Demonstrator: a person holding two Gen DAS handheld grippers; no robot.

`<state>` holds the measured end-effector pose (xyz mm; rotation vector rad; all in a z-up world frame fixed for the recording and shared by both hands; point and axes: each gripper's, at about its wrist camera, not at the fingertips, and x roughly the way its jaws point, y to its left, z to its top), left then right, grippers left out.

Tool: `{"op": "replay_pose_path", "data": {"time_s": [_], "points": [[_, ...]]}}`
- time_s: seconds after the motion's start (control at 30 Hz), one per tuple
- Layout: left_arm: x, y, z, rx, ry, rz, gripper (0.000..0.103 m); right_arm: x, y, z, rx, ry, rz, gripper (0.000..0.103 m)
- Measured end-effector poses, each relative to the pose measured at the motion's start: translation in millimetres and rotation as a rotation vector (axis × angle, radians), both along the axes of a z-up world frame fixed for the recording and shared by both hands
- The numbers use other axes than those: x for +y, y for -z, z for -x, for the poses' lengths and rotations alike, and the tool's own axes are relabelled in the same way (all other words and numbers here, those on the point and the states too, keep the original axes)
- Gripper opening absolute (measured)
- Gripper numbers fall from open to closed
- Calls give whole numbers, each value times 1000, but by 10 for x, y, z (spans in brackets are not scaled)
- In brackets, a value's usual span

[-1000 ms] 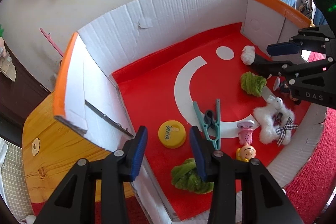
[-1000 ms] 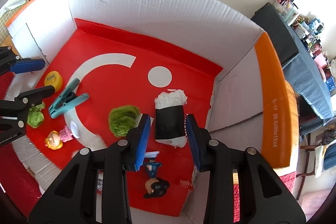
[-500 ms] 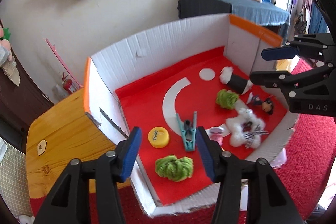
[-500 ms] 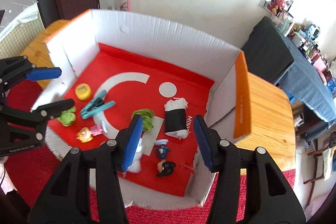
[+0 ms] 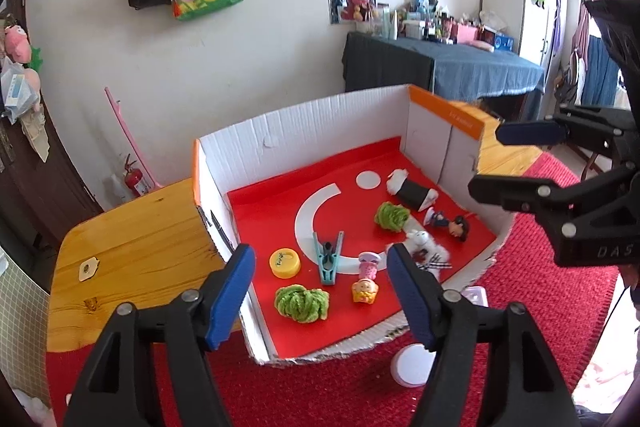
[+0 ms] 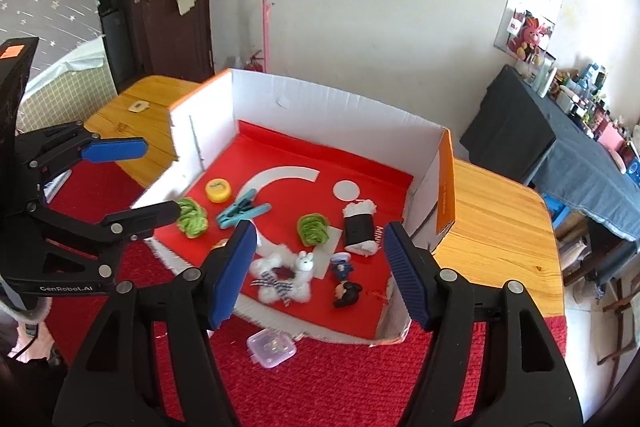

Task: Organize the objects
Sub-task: 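Lift both grippers out of the box and move toward the containers on the rug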

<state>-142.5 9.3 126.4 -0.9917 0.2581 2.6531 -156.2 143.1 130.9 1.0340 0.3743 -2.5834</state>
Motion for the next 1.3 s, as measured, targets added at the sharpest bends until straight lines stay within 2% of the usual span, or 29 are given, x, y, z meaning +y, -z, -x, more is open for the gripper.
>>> {"op": "replay_pose_path", "data": {"time_s": [0.33, 0.57, 0.7, 0.97, 1.3], "points": [[-53, -92, -320, 70, -36, -39, 82, 46, -47, -341, 46, -13, 67, 71], [-111, -28, -503, 79, -73, -105, 90, 123, 29, -594, 75, 5, 118, 79], [-126, 42, -603, 88, -102, -136, 98, 170, 129, -720, 81, 21, 139, 84], [-128, 338, -660, 7, -134, -184, 98, 272, 456, -810, 63, 87, 164, 85], [-64, 767, -598, -122, -146, -188, 99, 390, 884, -767, -36, 146, 185, 86]]}}
